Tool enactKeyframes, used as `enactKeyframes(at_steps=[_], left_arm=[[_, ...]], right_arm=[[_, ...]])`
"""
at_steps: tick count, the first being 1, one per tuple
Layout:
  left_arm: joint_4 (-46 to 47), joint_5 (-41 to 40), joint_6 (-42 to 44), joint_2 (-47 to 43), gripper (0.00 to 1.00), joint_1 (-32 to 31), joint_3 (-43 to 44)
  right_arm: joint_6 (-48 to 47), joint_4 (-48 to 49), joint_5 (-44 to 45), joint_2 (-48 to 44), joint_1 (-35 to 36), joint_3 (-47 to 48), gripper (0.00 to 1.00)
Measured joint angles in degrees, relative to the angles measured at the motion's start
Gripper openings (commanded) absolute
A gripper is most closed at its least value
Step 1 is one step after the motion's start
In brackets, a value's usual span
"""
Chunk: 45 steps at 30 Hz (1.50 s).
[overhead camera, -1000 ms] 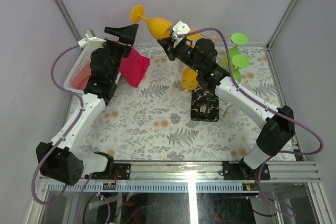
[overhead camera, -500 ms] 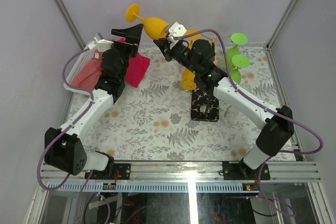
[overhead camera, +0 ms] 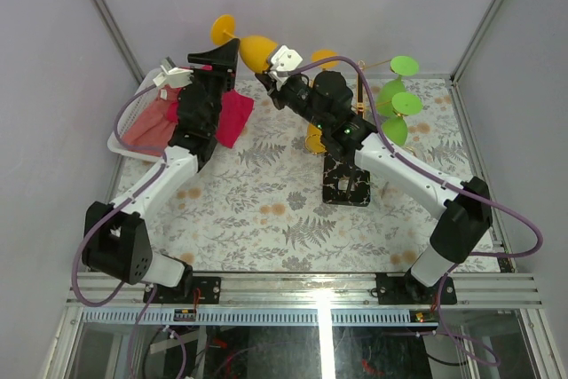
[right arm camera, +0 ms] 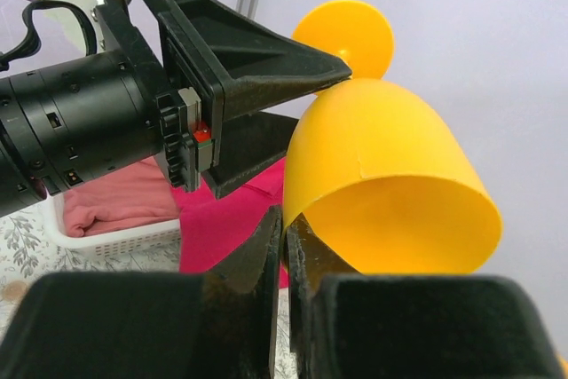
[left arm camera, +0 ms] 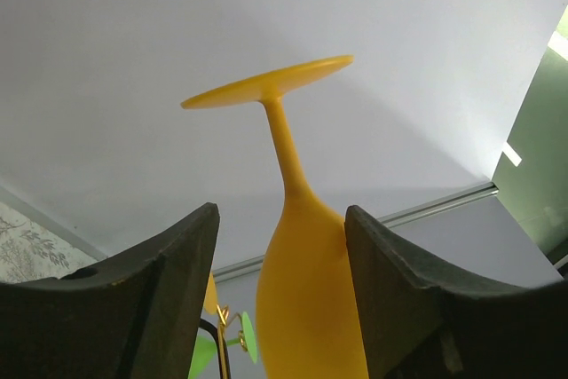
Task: Place the wine glass upside down on the wine glass rack
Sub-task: Turn the wine glass upside down at the wine rack.
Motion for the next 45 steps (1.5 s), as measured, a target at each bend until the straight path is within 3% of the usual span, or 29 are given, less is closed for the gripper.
enactKeyframes(at_steps=[15, 21, 37, 42, 45], left_arm=[[2.29, -0.57, -0.87, 2.69, 0.53, -0.02, 0.04], [2.73, -1.09, -1.01, 4.07, 0.48, -0.13, 1.01], [5.77, -1.18, -1.2, 5.35, 0.16, -0.37, 2.12], [7.67, -1.14, -1.05, 5.44, 0.01, -0.37, 2.12], [9.77, -0.72, 0.15, 5.57, 0.0, -0.37, 2.12]], right_arm=[[-1.9, -0.98, 0.59, -0.42, 0.22, -1.42, 0.0], [-2.75, -1.51, 0.66, -0.83, 0.44, -2.21, 0.0], [-3.61, -1.84, 1.49, -1.42, 0.63, -2.6, 0.0], [-3.61, -1.79, 1.53, -1.44, 0.66, -2.6, 0.14], [-3.58, -1.95, 1.62, -1.68, 0.74, -2.86, 0.19]])
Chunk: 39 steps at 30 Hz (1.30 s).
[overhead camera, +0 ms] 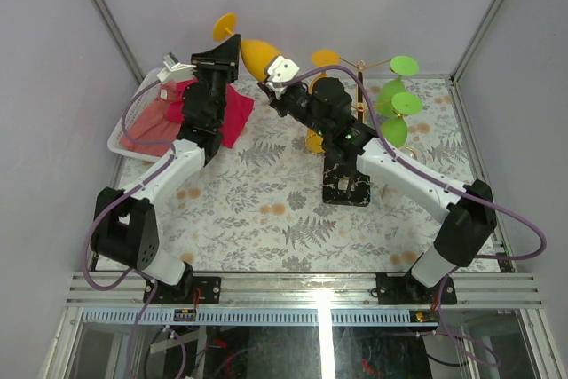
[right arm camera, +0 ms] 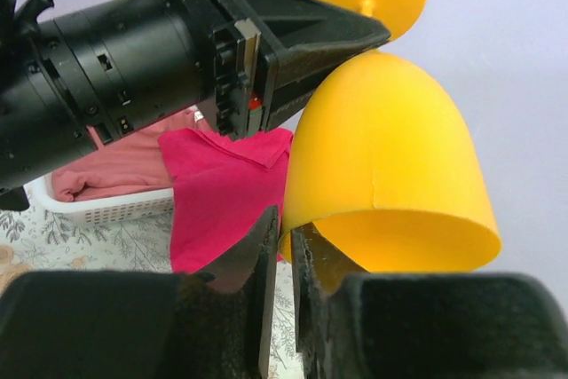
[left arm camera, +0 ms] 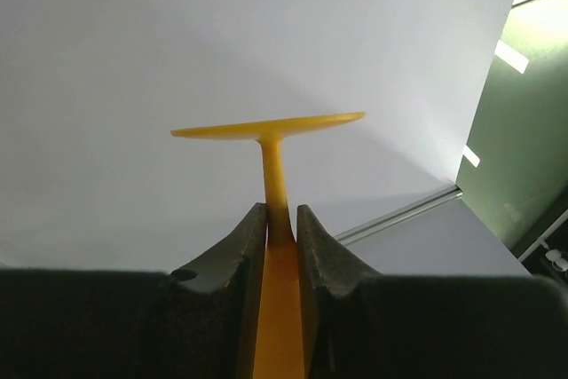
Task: Place the wine glass upside down on the wine glass rack
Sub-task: Turn the wine glass upside down at the wine rack.
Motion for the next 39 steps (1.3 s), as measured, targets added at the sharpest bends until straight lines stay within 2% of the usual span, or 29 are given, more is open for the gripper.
enactKeyframes(at_steps=[6, 11, 13, 21, 26, 34, 39], left_arm=[[3.02, 1.81, 4.26, 0.0, 0.0, 0.11, -0.02], [5.9, 4.85, 8.63, -0.02, 0.0, 1.64, -0.07], [6.38, 5.81, 10.8, -0.09, 0.0, 2.91, -0.07], [4.98, 7.48, 23.23, -2.67, 0.0, 6.84, -0.07], [2.38, 8.57, 33.75, -6.8, 0.0, 7.48, -0.07], [-1.57, 13.9, 46.6, -14.03, 0.0, 7.52, -1.95], [-4.42, 19.26, 51.93, -17.7, 0.0, 7.52, -6.25]], right_arm=[[-0.11, -0.15, 0.46, -0.9, 0.37, -1.95, 0.32], [-0.55, -1.22, 3.02, -2.21, 0.37, -2.86, 0.53], [-0.85, -1.51, 4.24, -3.28, 0.39, -3.5, 0.58], [-1.16, -6.78, 9.11, -6.84, 0.37, -3.61, 0.69], [0.81, -18.16, 10.6, -3.72, -1.55, 6.36, 0.71], [4.13, -31.93, 9.9, 6.6, -12.39, 29.62, 0.74], [6.32, -37.9, 7.41, 10.47, -21.38, 33.77, 0.81]])
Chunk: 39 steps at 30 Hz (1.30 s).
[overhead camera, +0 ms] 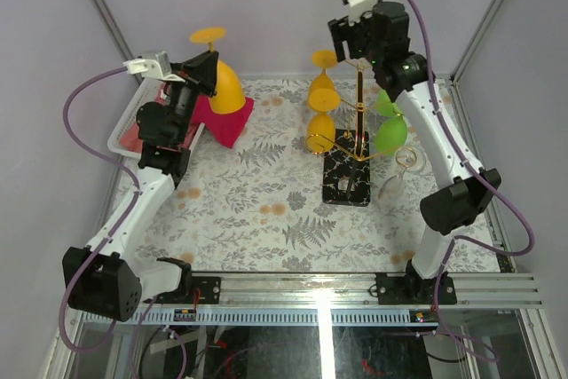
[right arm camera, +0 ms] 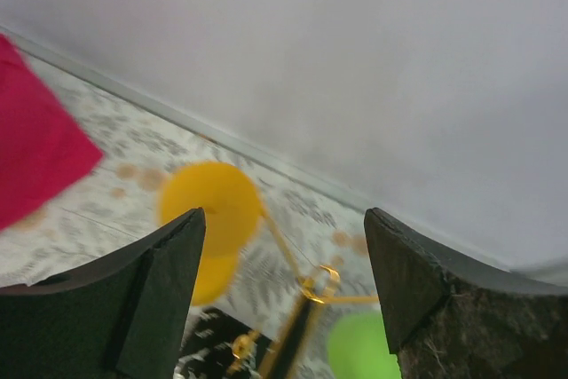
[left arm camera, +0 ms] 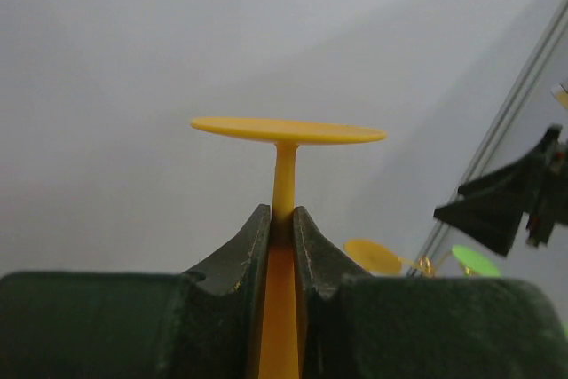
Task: Place the wine glass upside down on the wine glass rack
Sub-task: Turn the wine glass upside down at the wine rack.
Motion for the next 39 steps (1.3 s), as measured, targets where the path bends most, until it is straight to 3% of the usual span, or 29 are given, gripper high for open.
enactKeyframes(at_steps=[8, 16, 20, 26, 33, 39], left_arm=[[-4.09, 11.15, 4.31, -2.64, 0.0, 0.0, -4.9], [-4.98, 19.87, 5.57, -4.9, 0.0, -0.48, -5.6], [-6.38, 21.66, 7.19, -5.07, 0.0, -3.63, -5.6], [-9.9, 21.14, 11.63, -5.03, 0.0, -13.44, -5.6], [-11.82, 17.25, 14.88, -7.54, 0.0, -22.82, -8.46], [-12.24, 13.29, 14.86, -11.21, 0.0, -26.99, -13.66]], right_arm=[[1.09, -4.85, -1.51, 1.38, -17.53, -0.15, 1.0], [3.3, -3.54, -1.38, -2.56, -30.56, -9.35, 0.99], [4.94, -1.4, -1.36, -5.46, -33.83, -16.72, 0.99], [5.86, 0.48, -1.33, -8.63, -35.1, -24.94, 0.99], [5.73, 2.12, -0.96, -10.58, -36.24, -27.15, 0.99], [5.7, 3.52, -0.9, -10.8, -37.18, -27.19, 0.99]])
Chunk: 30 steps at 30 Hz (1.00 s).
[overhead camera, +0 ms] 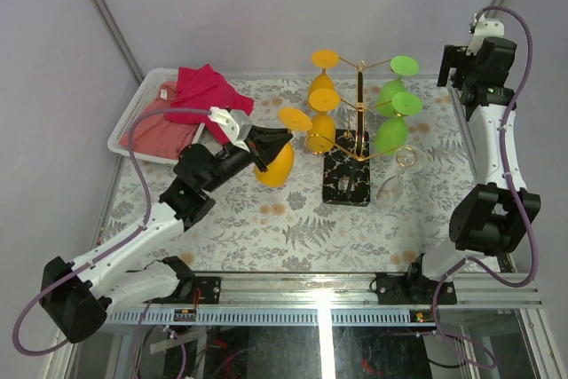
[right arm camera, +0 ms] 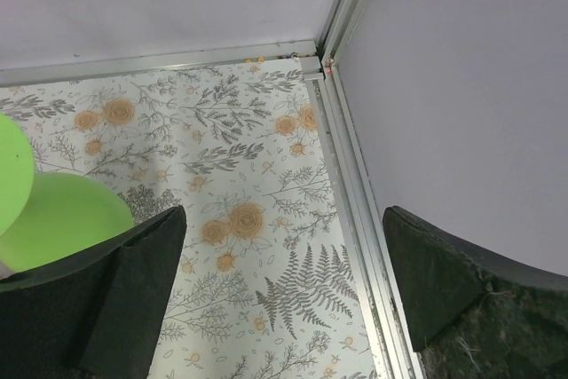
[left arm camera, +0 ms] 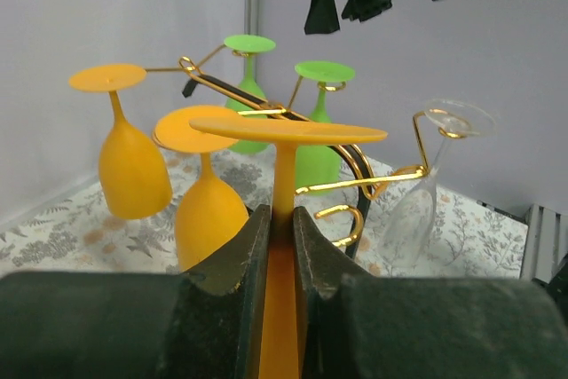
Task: Place the wine glass upside down on the wine glass rack
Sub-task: Turn the wine glass upside down at the wine rack.
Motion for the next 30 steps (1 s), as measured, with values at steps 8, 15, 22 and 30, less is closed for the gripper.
enactKeyframes(at_steps=[8, 15, 22, 30], left_arm=[[0.74, -3.61, -1.09, 0.02, 0.0, -5.86, -4.57], [4.31, -7.04, -1.68, 0.13, 0.0, -10.32, -8.41], [12.87, -8.68, -1.7, 4.0, 0.0, -10.95, -11.5], [23.32, -8.52, -2.54, 13.03, 0.0, -11.47, -11.54]], right_arm=[[0.22, 0.33, -0.11, 0.13, -0.39, 0.2, 0.99], [0.02, 0.22, -0.09, 0.72, -0.66, 0.7, 0.99], [0.0, 0.66, -0.15, 0.72, -0.83, 0.66, 0.99], [-0.02, 1.05, -0.2, 0.72, -0.87, 0.66, 0.99]])
